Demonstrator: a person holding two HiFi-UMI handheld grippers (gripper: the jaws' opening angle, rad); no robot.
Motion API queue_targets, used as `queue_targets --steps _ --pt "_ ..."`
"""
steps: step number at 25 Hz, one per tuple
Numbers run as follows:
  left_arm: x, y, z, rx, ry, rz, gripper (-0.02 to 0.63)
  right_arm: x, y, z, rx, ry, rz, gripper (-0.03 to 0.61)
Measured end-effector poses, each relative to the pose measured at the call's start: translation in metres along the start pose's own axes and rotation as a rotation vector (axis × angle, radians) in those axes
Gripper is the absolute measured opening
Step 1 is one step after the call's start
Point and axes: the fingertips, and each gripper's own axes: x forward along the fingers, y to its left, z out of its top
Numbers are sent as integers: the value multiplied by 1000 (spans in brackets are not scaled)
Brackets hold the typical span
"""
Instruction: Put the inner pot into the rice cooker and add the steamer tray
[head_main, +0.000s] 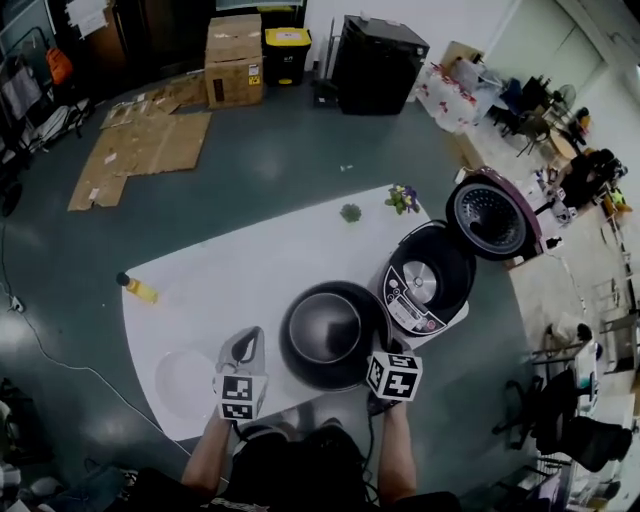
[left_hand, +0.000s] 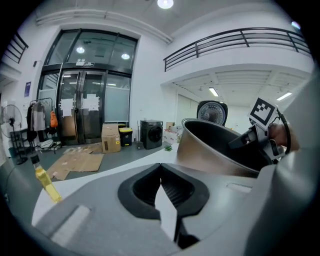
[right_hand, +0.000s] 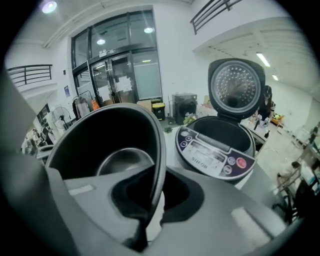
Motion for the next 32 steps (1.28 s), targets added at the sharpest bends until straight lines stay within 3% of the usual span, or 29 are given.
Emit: queue_targets --steps 17,32 --pt "40 -75 64 85 -104 -175 11 -98 -109 67 172 -237 -151 14" --pt "99 -146 117 108 -148 -210 11 -109 -236 115 298 -328 -221 14"
